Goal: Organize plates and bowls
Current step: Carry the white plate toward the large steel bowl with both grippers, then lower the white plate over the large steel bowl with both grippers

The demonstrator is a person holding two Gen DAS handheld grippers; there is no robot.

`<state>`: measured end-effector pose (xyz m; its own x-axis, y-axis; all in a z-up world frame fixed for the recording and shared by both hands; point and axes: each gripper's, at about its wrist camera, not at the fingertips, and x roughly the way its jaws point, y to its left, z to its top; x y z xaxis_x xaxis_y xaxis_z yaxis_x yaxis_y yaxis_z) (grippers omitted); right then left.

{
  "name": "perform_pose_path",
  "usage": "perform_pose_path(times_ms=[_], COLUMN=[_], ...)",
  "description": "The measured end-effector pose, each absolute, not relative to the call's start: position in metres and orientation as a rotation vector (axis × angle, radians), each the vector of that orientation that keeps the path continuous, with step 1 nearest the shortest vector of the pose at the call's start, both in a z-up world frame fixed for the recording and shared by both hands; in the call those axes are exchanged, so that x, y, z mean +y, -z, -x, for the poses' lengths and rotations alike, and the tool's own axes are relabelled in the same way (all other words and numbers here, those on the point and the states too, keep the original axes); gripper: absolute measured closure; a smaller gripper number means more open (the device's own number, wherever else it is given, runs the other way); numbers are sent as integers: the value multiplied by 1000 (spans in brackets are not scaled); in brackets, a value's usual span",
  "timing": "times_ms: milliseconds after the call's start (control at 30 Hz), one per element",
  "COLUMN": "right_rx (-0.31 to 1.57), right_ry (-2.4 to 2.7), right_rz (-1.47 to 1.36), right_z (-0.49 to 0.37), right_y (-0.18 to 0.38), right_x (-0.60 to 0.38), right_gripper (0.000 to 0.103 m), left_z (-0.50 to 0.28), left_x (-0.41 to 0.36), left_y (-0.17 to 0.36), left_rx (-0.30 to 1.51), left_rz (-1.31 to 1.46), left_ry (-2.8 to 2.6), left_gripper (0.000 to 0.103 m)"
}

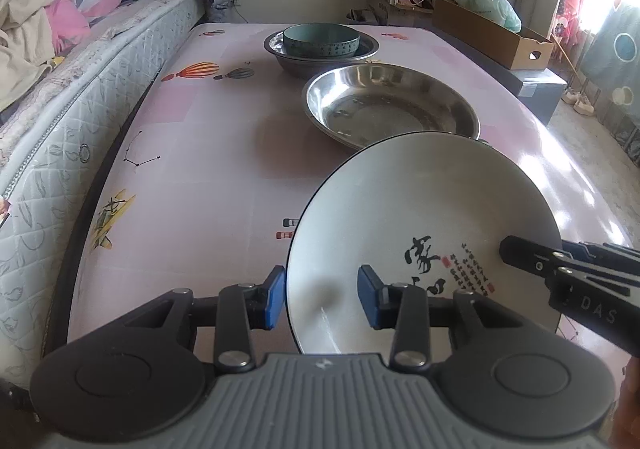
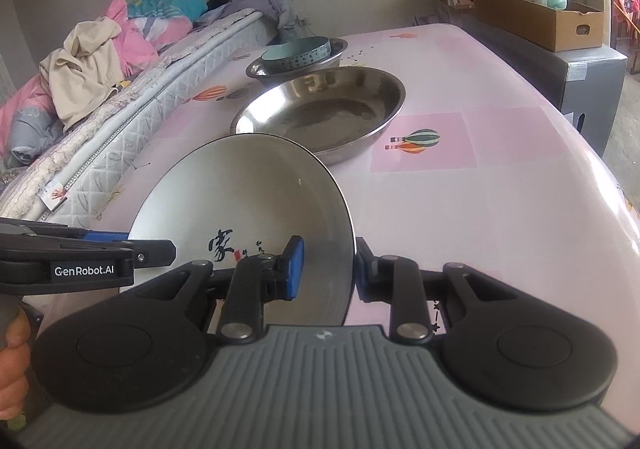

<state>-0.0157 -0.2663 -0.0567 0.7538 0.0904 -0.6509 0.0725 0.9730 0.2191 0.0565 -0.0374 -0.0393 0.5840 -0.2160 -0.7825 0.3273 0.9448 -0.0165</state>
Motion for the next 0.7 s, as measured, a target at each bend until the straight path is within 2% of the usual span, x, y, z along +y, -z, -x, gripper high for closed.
perform_pose_path(times_ms=[700], right_rx=[654], right_ry=[-24], right_rz=[-275], right_z=[-10], right_y=[29], right_x=[-279], right_gripper=[77], left_z=[-93], left_x=[-43], left_y=[9], left_rx=[848], left_rz=[-76], left_ry=[330], left_gripper=[64])
